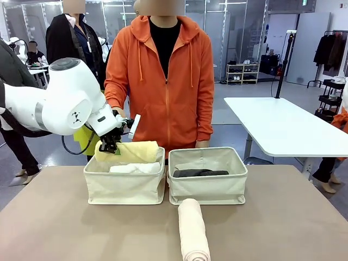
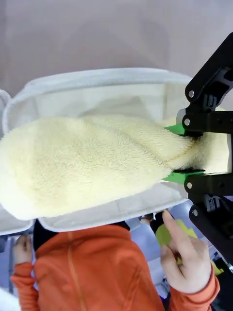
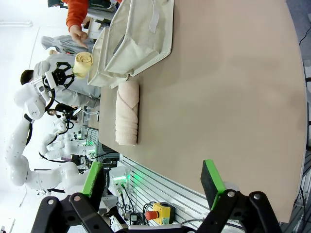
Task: Divide the towels into two baskets.
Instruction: Pick up one hotel-folded towel from the bottom of the table and place it in the Fabric basket indicated by the person.
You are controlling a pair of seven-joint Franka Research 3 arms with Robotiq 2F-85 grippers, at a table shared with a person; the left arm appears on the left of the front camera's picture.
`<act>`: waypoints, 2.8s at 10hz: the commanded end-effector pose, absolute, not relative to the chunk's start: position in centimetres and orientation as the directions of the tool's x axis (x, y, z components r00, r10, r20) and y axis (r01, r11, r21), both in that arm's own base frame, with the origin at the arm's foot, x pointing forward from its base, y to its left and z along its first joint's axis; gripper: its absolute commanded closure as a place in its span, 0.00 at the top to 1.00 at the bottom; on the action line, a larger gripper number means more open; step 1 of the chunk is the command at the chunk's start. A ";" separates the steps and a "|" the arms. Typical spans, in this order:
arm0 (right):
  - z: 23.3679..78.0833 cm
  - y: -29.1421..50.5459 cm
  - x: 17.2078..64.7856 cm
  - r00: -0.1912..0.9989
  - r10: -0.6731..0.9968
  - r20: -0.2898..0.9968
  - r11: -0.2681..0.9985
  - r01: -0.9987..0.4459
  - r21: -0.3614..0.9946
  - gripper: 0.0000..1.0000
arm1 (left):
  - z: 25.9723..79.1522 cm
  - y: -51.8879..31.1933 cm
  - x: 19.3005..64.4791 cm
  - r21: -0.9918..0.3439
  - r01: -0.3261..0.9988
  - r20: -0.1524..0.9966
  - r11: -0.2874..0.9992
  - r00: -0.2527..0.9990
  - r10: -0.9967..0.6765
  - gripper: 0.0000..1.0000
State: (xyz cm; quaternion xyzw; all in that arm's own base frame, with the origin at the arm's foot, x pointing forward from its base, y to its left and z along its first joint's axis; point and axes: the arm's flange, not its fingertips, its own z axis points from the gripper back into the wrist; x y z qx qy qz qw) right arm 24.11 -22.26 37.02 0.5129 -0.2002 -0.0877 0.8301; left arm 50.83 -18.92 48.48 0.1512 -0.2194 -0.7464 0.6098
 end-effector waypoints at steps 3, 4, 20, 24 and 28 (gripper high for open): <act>37.3 -22.1 23.8 0.908 -0.339 0.248 0.460 -0.070 0.885 1.00 | 46.5 -18.7 53.4 0.480 0.869 0.102 -0.117 -0.188 -0.977 0.32; 37.3 -22.1 23.8 0.908 -0.339 0.248 0.460 -0.070 0.885 1.00 | 45.9 -18.8 53.8 0.466 0.875 0.075 -0.130 -0.185 -0.980 0.32; 37.3 -22.1 23.8 0.908 -0.339 0.248 0.460 -0.070 0.885 1.00 | 44.5 -18.5 53.9 0.460 0.882 0.078 -0.106 -0.158 -0.984 0.74; 37.3 -22.1 23.8 0.908 -0.339 0.248 0.460 -0.070 0.885 1.00 | 46.7 -17.6 52.8 0.436 0.900 0.126 -0.031 -0.095 -0.987 0.74; 37.3 -22.1 23.8 0.908 -0.339 0.248 0.460 -0.070 0.885 1.00 | 52.1 -8.2 45.0 0.004 0.930 0.468 0.368 0.324 -0.822 0.74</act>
